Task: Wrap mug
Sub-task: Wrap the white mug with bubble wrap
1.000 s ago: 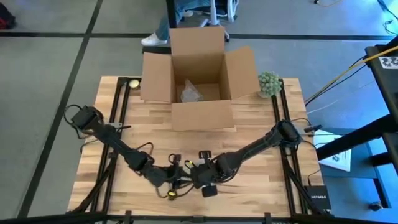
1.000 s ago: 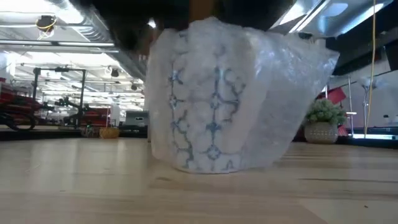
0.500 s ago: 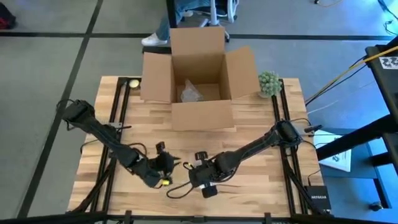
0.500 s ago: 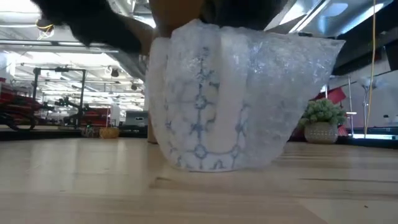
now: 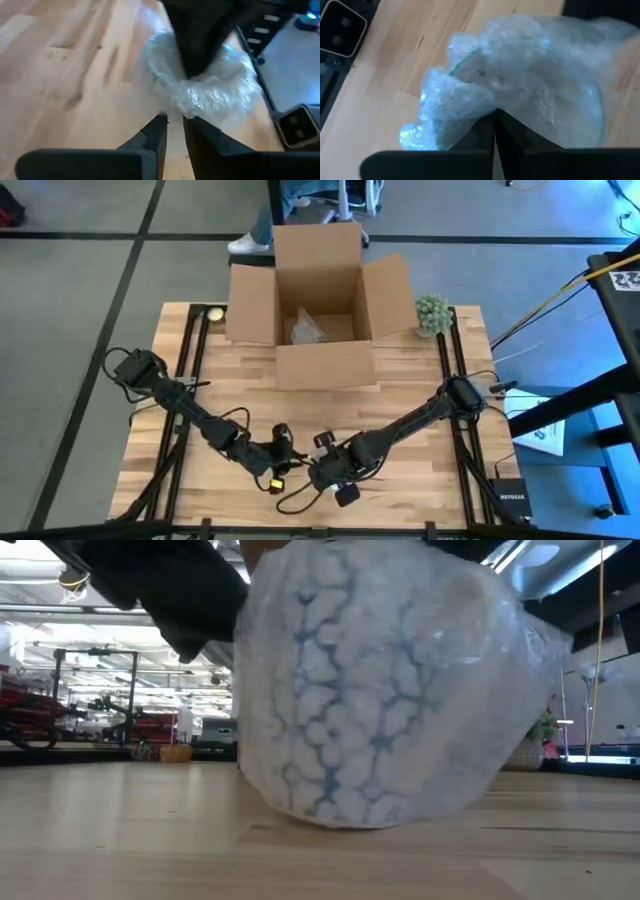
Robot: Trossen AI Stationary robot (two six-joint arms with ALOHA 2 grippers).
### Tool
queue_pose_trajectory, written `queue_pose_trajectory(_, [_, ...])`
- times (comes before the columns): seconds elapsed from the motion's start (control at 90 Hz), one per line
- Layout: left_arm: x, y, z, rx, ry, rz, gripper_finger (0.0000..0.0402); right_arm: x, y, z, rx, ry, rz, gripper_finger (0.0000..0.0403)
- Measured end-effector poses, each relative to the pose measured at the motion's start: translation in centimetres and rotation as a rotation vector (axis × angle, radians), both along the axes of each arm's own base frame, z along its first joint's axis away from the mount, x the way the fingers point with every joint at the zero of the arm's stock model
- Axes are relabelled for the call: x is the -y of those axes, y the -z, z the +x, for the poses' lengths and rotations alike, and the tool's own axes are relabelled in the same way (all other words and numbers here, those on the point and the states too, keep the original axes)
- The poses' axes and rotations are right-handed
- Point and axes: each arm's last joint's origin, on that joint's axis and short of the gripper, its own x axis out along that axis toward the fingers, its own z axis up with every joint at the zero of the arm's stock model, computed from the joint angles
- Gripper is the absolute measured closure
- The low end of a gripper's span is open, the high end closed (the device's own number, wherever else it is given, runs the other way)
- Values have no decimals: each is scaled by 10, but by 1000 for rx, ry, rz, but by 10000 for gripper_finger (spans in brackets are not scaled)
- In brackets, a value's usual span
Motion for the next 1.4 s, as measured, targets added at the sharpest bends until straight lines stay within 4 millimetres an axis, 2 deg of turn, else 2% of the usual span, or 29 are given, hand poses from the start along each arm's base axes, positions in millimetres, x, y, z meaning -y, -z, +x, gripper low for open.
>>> queue_pose_trajectory(0.144, [2,0,-1,6,29,22,353,-4,-22,7,72,2,32,402])
queue_pose_trajectory(0.233, [2,-1,-1,12,25,20,353,-1,-25,12,107,33,47,402])
queue_pose_trajectory(0.489, [7,-6,0,26,33,10,353,4,19,29,45,79,7,402])
queue_pose_trajectory(0.667, [12,-16,5,61,37,-2,353,2,28,33,36,87,14,402])
queue_pose_trajectory(0.778, [6,-17,10,78,-4,11,353,4,28,33,34,97,14,402])
queue_pose_trajectory(0.911, [3,-8,16,53,-22,1,353,5,16,31,2,105,0,402])
queue_pose_trajectory(1.1, [3,-7,16,50,-31,-3,353,8,-17,22,-101,143,-10,402])
queue_pose_trajectory(1.222, [3,-5,16,43,-31,2,353,8,-42,22,-33,172,1,402])
queue_pose_trajectory(1.289, [3,-5,16,41,-29,2,353,3,-45,26,22,167,23,402])
queue_pose_trajectory(1.4, [3,-5,16,41,-27,2,353,2,-38,31,54,168,43,402])
